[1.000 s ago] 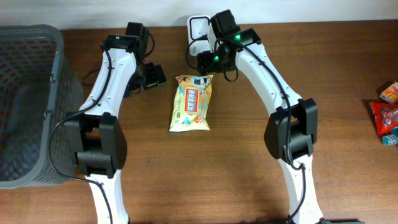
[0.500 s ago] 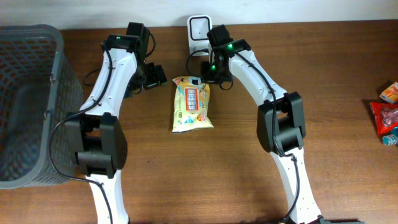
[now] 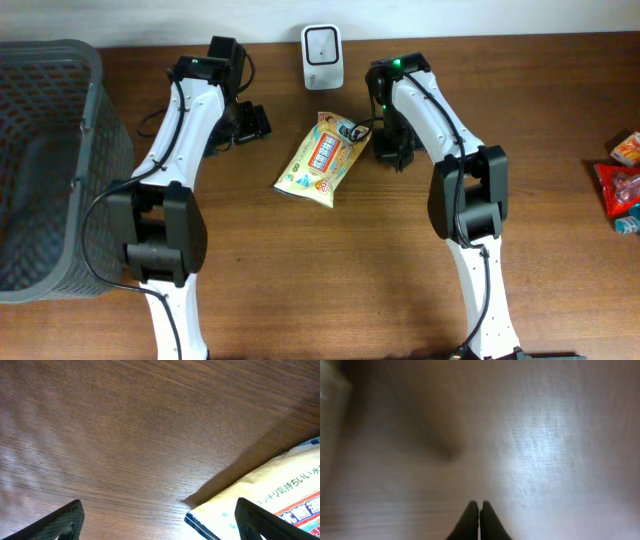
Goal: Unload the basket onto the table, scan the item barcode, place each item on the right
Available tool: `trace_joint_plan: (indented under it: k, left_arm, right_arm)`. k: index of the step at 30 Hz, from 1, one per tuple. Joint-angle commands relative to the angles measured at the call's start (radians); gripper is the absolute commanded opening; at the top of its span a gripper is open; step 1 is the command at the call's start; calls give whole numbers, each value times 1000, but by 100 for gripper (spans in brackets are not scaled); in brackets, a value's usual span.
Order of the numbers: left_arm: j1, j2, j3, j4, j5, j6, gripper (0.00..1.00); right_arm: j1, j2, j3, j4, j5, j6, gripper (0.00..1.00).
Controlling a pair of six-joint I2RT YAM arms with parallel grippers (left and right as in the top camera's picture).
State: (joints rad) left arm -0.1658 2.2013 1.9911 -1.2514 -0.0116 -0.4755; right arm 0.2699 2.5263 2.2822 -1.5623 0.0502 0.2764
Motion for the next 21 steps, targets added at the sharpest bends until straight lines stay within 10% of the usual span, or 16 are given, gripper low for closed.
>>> trace_joint_plan:
  k: [1,9,21]
  left_arm:
    - [-3,9,-9,5,-4,-2,94]
    - [-3,9,-9,6,-4,-2,96]
    - [-4,9,-10,-4,-3,-1,100]
  right_arm:
    - [-19,-58,95,242,-183,-145,4]
    - [-14,-33,94,613,-467,-192,4]
    - [8,77,84,529,-348,-217,4]
